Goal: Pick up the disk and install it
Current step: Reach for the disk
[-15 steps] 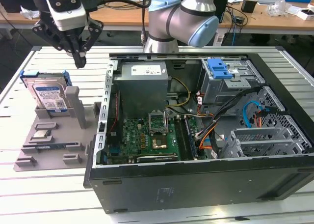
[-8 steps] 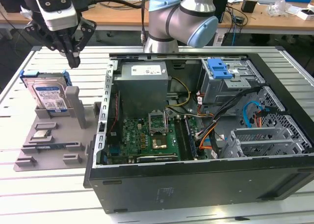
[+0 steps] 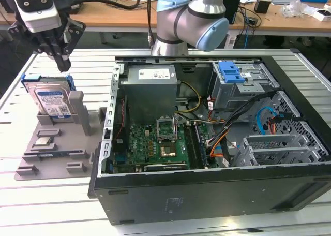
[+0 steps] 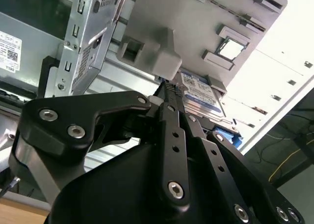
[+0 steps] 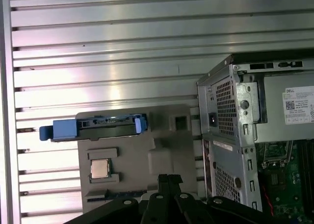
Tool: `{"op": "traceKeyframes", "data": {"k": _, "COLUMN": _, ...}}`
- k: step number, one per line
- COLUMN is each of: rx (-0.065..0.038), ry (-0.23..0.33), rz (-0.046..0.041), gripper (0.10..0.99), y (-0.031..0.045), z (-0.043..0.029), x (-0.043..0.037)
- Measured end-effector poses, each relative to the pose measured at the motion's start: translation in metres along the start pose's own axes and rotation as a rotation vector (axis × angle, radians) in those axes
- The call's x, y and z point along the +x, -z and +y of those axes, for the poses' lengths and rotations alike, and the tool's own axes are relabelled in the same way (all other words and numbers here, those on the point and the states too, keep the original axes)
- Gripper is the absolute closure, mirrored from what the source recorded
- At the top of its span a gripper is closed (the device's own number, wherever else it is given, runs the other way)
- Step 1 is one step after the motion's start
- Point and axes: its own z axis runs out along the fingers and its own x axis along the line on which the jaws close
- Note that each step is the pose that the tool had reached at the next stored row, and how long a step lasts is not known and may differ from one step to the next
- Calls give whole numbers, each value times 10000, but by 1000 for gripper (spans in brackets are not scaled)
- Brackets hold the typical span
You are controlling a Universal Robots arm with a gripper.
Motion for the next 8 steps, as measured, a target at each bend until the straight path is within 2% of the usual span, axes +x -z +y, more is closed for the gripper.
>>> {"op": "traceKeyframes", "data": {"k": 4, "rx": -1, "ry": -1, "rz": 0, "gripper": 984, "y": 3, "z": -7, "x": 102}}
{"op": "traceKeyframes", "data": {"k": 6, "rx": 0, "ry": 0, "rz": 0, "gripper": 984, "y": 5, "z": -14, "x": 182}}
{"op": "traceKeyframes", "data": {"k": 8, "rx": 0, "ry": 0, "rz": 0, "gripper": 984, "y": 6, "z": -16, "x": 218}}
